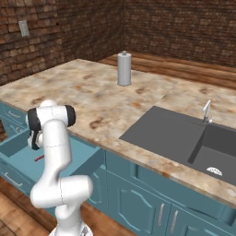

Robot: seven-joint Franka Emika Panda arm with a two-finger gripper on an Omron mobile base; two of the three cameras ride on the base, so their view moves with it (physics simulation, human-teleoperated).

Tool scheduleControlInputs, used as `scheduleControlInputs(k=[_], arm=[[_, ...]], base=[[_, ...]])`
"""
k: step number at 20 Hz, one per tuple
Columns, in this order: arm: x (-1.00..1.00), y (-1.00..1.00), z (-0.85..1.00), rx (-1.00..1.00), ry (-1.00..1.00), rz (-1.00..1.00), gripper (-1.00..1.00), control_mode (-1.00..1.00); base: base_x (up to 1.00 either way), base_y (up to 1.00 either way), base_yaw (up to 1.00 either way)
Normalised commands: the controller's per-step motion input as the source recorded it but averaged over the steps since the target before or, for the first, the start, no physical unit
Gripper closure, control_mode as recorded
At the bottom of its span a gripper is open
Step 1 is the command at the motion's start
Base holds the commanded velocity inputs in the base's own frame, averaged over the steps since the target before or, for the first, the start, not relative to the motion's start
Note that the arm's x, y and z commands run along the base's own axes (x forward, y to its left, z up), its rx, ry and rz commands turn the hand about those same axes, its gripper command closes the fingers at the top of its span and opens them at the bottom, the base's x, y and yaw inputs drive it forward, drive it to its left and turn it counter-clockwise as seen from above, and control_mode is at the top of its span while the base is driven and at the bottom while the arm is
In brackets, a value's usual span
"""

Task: Take a straw from the drawer in front and place it inside the glass cup on the dining counter.

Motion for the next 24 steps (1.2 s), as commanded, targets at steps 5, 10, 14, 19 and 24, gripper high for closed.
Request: scheduleControlInputs(k=[5,10,14,19,24], arm=[[-0.38,-0.09,1.00,0.04,-0.11,0.00,1.00,-1.00],[-0.50,-0.14,1.00,0.01,-0.01,0.00,1.00,-1.00],[-0.54,-0.15,1.00,0.00,0.00,0.00,1.00,-1.00],[-0.49,-0.22,1.00,0.00,0.00,0.00,1.00,-1.00],[-0.37,-0.33,1.00,0.00,0.00,0.02,1.00,-1.00]], base=[[0.00,0.00,0.00],[0.00,0.00,0.00],[0.00,0.00,0.00],[0.00,0.00,0.00],[0.00,0.00,0.00]])
